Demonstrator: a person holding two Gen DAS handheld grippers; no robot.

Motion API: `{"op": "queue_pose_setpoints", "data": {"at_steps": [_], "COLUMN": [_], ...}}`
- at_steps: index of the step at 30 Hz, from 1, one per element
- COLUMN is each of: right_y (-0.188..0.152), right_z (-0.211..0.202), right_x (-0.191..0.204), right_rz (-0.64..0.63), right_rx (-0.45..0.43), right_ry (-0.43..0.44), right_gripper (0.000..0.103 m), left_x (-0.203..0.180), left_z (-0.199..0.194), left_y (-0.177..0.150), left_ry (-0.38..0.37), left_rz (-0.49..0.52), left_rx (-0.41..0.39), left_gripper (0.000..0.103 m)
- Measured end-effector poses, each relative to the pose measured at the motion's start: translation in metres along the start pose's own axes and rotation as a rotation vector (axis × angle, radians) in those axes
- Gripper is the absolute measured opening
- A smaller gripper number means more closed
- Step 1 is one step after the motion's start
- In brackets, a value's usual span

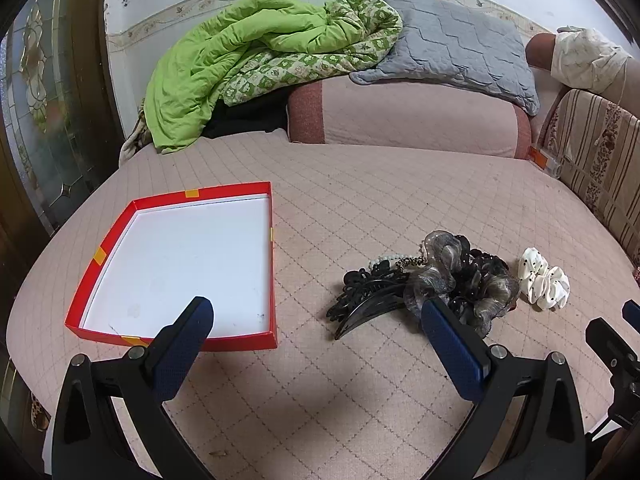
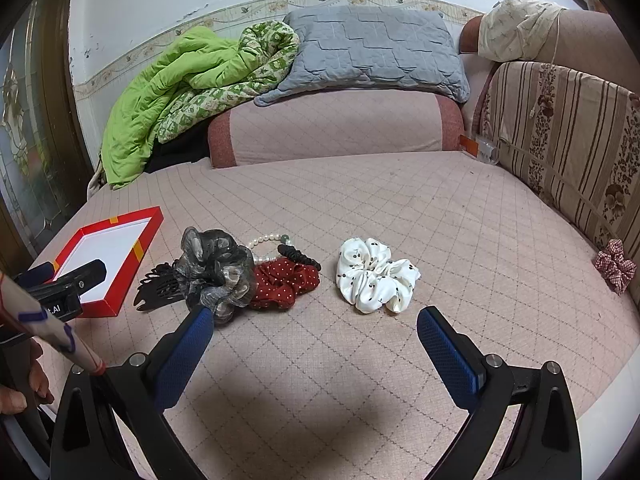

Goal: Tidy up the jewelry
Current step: 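Move both grippers toward the pile of hair accessories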

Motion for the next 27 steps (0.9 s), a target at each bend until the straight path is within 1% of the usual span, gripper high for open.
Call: {"op": "queue_pose_setpoints", "data": {"at_steps": [12, 22, 27], "right_y": [-0.001, -0.002, -0.003], "right_z": [0.004, 0.010, 0.011], "right_x": [-0.004, -0.021, -0.034], "right_rz": [0.014, 0.058, 0.099], "right_rx": [0.011, 0.032, 0.043], "right_ry": [-0.002, -0.010, -0.012], "right_gripper": [0.103, 0.103, 0.103], "left_x": [-0.001, -0.008, -0.017], "left_z": [0.007, 0.019, 0.026], "left_y": [-0.003, -0.005, -0.007], "left_ry": [-0.005, -0.017, -0.040], "left_rz": [0.002, 0.018, 0.030], "left_rx": [0.018, 0.039, 0.058], "left_gripper": [0.103, 0.103, 0.103]}}
Point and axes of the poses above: each gripper's, at about its wrist camera, not at the fingertips, and z roughly the way its jaws point, x to its left, y to its top, the point moved 5 cm from there along z, roughly the way its jaws point, and after that the axes turned 3 degrees about -z, right-handed, at the moved point
